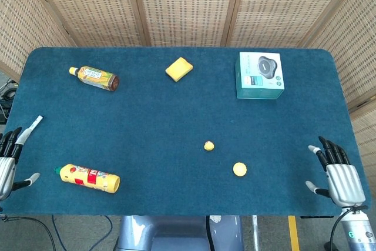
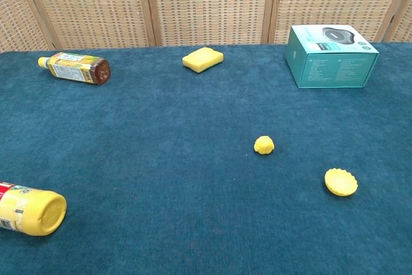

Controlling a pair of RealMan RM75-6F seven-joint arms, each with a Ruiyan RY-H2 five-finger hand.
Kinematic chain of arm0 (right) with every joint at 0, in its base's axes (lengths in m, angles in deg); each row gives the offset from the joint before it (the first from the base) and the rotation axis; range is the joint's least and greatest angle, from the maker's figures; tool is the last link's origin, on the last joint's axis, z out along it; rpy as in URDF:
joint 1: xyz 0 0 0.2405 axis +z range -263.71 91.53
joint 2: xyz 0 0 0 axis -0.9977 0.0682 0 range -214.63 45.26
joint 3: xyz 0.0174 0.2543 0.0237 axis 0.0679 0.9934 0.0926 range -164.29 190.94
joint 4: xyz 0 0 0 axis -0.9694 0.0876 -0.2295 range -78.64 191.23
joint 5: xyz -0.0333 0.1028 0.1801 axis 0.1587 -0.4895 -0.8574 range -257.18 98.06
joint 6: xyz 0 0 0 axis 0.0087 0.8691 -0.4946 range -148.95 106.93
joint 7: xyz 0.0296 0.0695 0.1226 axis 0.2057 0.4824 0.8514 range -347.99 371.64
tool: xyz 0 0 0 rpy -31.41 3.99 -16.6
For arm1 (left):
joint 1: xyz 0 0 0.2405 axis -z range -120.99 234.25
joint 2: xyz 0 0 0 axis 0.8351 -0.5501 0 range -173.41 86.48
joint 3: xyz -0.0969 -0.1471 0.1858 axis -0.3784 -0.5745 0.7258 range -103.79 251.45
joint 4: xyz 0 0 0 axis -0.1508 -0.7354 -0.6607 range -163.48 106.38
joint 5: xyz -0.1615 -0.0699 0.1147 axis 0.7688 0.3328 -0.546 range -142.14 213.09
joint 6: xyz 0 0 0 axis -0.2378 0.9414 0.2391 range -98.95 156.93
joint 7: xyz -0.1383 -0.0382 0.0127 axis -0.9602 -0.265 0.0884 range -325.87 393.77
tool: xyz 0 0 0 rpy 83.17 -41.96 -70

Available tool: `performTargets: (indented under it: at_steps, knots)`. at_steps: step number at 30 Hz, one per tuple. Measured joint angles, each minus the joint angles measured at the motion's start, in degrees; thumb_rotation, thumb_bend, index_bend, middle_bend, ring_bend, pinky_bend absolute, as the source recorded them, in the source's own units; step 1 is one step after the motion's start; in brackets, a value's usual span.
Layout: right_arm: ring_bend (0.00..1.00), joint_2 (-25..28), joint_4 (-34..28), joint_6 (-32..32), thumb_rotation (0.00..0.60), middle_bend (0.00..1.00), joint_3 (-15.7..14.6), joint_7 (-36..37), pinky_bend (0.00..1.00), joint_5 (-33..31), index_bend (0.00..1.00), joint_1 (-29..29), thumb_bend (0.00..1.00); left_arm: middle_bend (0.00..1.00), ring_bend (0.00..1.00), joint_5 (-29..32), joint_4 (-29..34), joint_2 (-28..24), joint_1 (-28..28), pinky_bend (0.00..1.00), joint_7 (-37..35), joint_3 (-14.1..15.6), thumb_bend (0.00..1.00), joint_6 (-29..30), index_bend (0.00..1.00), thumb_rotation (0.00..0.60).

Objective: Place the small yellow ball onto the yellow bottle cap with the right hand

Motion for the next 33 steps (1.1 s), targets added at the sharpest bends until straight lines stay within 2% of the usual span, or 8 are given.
performTargets:
  at_steps: [6,12,23,33]
  knots:
    - [0.00,-0.95,-0.45,-1.35,0.600,0.00,0.54,-0.56,0.08,0.34,0.22,1.46,0.00,0.00,0.00,0.49,-0.46,0.03,-0.01,0.00,-0.58,-0.31,0.13,-0.07,0.00,0.600]
    - [0.00,-3.39,-2.55,-7.82,0.600,0.00,3.15,-5.22,0.08,-2.35,0.27,6.53,0.00,0.00,0.00,0.66,-0.63,0.09,0.09,0.00,-0.88,-0.39,0.13,-0.38,0.00,0.600]
    - [0.00,-12.95,-4.11,-20.57,0.600,0.01,8.18,-18.00,0.08,-16.81,0.36,17.27,0.00,0.00,0.00,0.11,-0.93,0.78,0.75,0.00,0.08,-0.03,0.13,-1.51,0.00,0.600]
    - [0.00,-22.05,-2.36,-23.06,0.600,0.04,9.89,-26.53,0.10,-25.30,0.39,23.46,0.00,0.00,0.00,0.95,-1.64,1.10,1.26,0.00,-0.48,-0.17,0.13,-2.79,0.00,0.600]
